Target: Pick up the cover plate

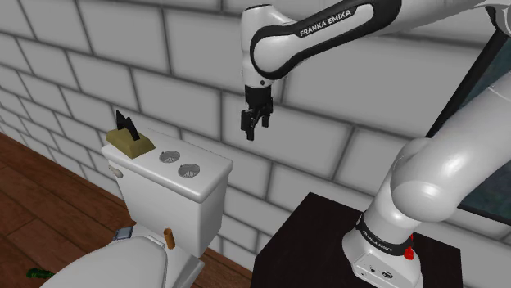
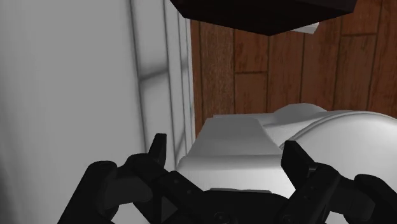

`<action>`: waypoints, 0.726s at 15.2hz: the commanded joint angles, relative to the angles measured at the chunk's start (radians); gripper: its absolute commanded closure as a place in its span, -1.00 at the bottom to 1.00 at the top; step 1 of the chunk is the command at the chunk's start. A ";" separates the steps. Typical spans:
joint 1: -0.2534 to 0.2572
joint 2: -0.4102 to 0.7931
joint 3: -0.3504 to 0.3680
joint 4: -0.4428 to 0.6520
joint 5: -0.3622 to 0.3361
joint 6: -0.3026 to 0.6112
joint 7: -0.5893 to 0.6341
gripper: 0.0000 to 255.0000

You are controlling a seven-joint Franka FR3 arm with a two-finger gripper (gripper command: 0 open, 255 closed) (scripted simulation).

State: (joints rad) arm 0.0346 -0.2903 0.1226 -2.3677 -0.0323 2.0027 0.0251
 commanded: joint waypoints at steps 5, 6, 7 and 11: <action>0.013 0.212 0.020 0.092 0.002 0.140 0.006 -1.00; 0.016 0.249 0.023 0.111 0.001 0.160 0.008 -1.00; 0.019 0.285 0.026 0.132 -0.001 0.178 0.010 -1.00; 0.033 0.432 0.038 0.228 -0.010 0.241 0.018 -1.00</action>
State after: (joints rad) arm 0.0644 0.0992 0.1582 -2.1728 -0.0391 2.2314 0.0413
